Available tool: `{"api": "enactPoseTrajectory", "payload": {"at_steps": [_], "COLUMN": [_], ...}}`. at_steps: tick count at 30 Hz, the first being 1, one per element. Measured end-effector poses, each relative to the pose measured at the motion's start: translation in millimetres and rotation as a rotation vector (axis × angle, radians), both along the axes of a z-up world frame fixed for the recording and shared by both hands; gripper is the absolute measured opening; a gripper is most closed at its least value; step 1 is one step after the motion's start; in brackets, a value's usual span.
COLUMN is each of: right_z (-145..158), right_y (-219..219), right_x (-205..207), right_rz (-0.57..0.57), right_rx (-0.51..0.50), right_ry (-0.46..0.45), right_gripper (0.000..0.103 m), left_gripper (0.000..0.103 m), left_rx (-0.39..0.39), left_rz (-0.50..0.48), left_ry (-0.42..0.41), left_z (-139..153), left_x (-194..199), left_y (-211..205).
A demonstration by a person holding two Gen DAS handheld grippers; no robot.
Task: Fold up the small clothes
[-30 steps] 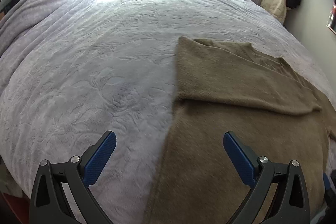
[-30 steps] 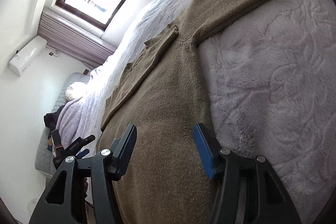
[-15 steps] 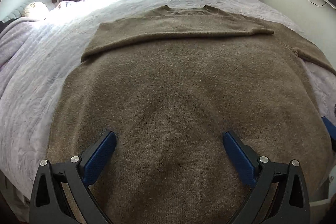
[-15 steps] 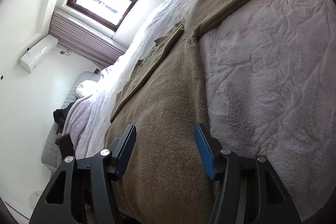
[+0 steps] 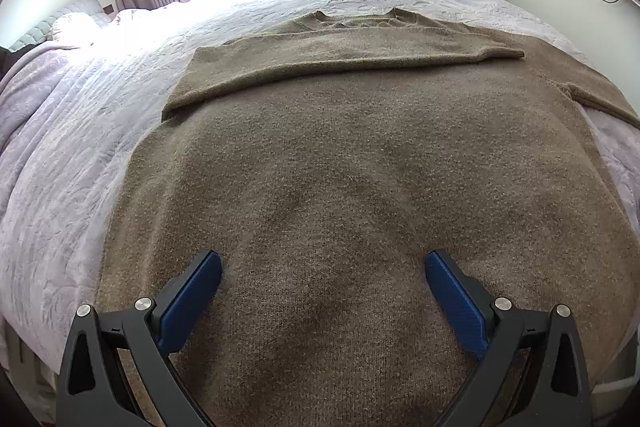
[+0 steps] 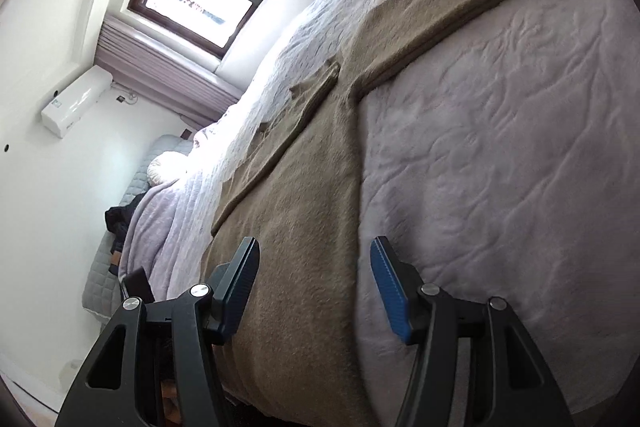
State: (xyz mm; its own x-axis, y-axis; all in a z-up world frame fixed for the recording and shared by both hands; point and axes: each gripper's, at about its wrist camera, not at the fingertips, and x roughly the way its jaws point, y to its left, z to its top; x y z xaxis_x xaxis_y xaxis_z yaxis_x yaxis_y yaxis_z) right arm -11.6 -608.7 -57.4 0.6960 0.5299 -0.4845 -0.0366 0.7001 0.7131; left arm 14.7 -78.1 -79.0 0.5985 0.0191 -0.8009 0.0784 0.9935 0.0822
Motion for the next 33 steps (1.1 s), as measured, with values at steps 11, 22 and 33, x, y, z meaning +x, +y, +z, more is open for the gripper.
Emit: {"api": "enactPoseTrajectory", "payload": {"at_steps": [11, 22, 33], "right_z": [16.3, 9.5, 52.1], "right_y": [-130.2, -192.2, -172.3], "right_x": [-9.6, 51.8, 77.9], "right_rz": [-0.349, -0.542, -0.496], "right_rx": [0.059, 0.178, 0.135], "right_ry": [-0.043, -0.002, -0.11], "right_gripper": [0.067, 0.067, 0.007], "left_gripper": [0.102, 0.102, 0.102], "left_rx": [-0.02, 0.039, 0.005], "left_rz": [-0.11, -0.274, -0.194], "left_ry": [0.04, 0.043, -0.038], "left_z": [33.0, 35.2, 59.9], "left_x": [31.5, 54.2, 140.0], "left_y": [-38.0, -138.7, -186.4]}}
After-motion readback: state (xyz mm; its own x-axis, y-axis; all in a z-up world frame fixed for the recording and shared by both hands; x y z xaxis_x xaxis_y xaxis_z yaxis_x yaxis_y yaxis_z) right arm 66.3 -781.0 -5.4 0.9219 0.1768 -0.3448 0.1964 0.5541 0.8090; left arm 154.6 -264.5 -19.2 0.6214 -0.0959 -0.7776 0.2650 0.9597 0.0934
